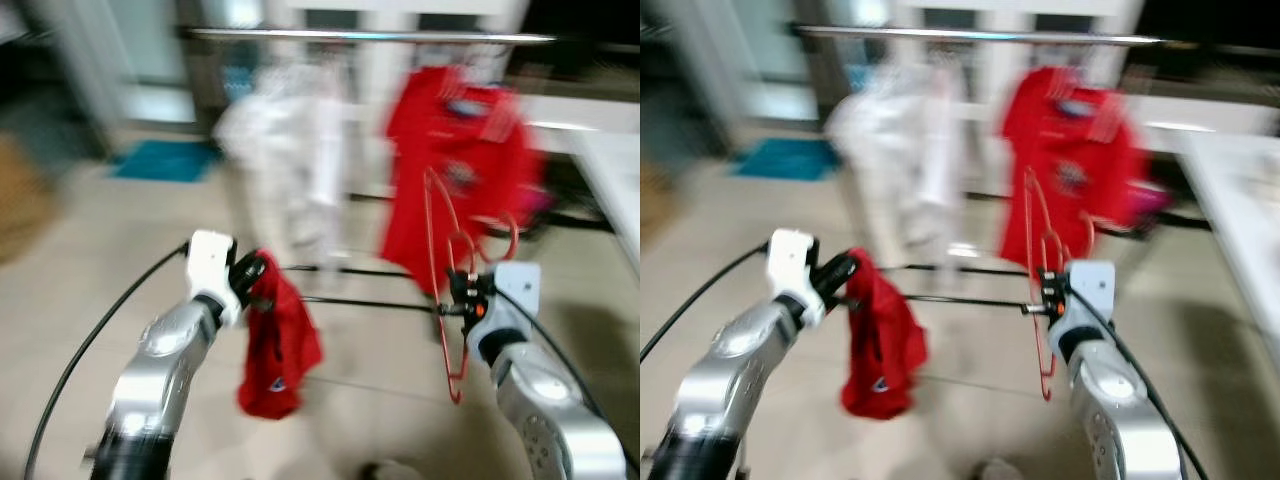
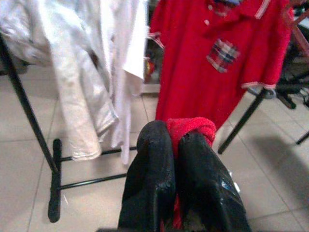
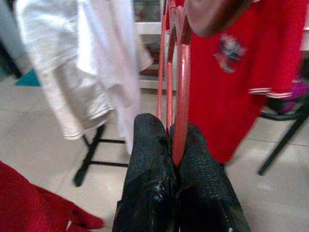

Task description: Hang hanger

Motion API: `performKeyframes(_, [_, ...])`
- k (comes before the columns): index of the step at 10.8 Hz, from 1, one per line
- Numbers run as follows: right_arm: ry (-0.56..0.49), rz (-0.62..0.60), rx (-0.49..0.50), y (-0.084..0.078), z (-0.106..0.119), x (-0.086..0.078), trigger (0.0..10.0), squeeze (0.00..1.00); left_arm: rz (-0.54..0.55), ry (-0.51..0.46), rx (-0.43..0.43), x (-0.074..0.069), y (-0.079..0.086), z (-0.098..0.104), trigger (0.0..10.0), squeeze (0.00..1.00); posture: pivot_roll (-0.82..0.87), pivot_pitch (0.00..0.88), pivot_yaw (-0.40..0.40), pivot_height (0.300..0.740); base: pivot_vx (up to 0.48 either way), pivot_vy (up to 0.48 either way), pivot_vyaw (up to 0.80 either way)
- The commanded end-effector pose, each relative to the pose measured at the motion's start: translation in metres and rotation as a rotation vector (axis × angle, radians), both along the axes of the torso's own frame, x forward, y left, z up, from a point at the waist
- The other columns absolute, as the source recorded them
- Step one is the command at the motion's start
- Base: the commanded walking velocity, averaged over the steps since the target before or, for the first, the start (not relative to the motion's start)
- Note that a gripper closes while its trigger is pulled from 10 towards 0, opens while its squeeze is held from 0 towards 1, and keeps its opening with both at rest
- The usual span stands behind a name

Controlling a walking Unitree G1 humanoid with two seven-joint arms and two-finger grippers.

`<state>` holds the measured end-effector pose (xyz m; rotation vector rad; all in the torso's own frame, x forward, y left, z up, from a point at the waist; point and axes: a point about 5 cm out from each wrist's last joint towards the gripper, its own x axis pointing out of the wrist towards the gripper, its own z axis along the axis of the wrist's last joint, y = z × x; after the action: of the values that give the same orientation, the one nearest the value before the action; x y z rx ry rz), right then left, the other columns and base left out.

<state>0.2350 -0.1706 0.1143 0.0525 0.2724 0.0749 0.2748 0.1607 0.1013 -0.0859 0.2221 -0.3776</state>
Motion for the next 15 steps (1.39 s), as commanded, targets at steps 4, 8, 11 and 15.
performKeyframes(4, [-0.14,-0.07,-0.039,-0.008,0.037,0.006,10.0,0.0,0.021,-0.149,-0.183,0.003,-0.011,0.05,10.0,0.0,-0.02,0.0,-0.023,0.74,0.0,0.0,-0.78])
performKeyframes(8, [-0.067,-0.179,0.064,-0.015,0.031,0.002,10.0,0.0,0.086,-0.159,-0.082,0.01,-0.007,0.059,10.0,0.0,-0.04,0.0,0.018,0.74,0.0,0.0,-0.8])
performKeyframes(11, [-0.017,-0.163,-0.103,-0.011,0.026,-0.004,10.0,0.0,0.02,-0.004,-0.016,0.012,-0.014,0.039,10.0,0.0,-0.08,0.0,0.054,0.74,0.0,0.0,-0.25])
performKeyframes(15, [-0.153,-0.403,-0.311,-0.027,0.037,-0.006,10.0,0.0,0.009,-0.065,-0.045,0.019,-0.023,0.046,10.0,0.0,-0.11,0.0,0.096,0.74,0.0,0.0,-0.8])
